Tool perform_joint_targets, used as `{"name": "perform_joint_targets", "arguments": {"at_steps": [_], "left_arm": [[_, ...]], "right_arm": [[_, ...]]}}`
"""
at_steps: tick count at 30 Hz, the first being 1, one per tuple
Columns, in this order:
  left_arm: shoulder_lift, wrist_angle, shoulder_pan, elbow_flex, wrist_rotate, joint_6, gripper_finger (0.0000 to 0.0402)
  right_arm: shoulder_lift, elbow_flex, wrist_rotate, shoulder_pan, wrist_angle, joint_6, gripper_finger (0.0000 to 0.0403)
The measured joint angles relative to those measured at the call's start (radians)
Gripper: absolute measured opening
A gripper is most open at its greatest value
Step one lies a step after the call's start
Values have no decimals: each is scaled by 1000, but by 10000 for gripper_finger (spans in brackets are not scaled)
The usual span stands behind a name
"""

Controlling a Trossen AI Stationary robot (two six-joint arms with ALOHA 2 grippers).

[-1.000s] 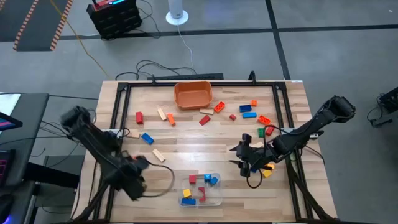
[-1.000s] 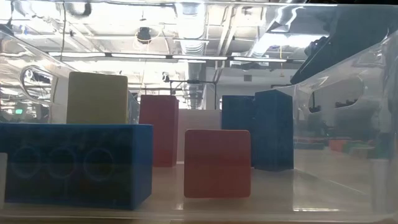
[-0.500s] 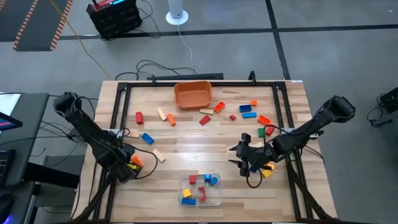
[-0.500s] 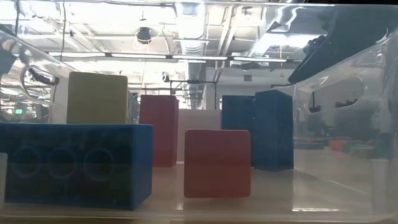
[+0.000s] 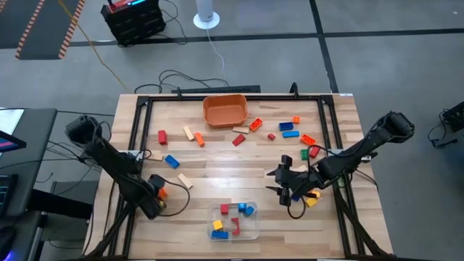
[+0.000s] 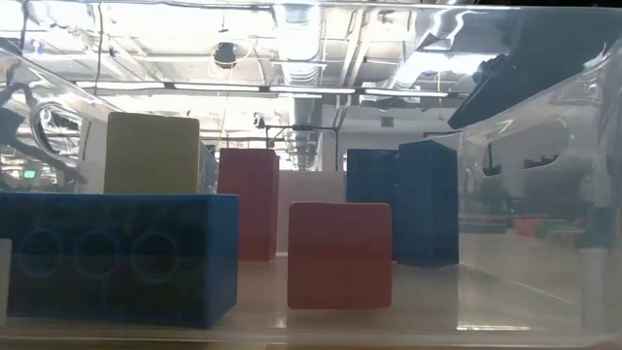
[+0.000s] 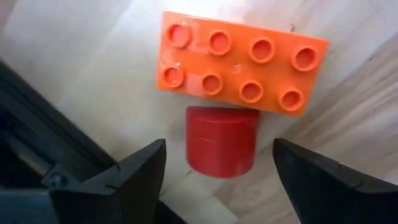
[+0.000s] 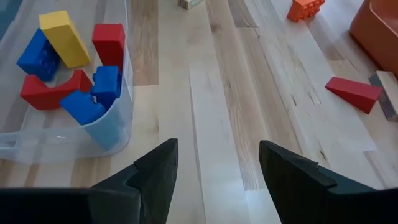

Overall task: Sort blocks by size
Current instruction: Put the small red wooden block into the orange bin

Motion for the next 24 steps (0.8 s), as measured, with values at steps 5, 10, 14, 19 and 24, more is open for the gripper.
{"name": "perform_joint_targets", "arguments": {"at_steps": [5, 10, 14, 19, 24], "left_arm": [[41, 33, 2, 4, 5, 46, 249], [40, 39, 5, 4, 6, 47, 172], [40, 51, 5, 6, -2, 37, 140], [37, 23, 6, 48, -42, 55, 140], [-5, -24, 36, 107, -80, 58, 99]], "right_arm": [[0, 0, 0, -3, 2, -8, 255], [0, 0, 0, -3, 15, -16, 255], [0, 0, 0, 0, 15, -12, 255], [0, 0, 0, -3, 15, -16, 255], [0, 0, 0, -17, 16, -26, 255]]}}
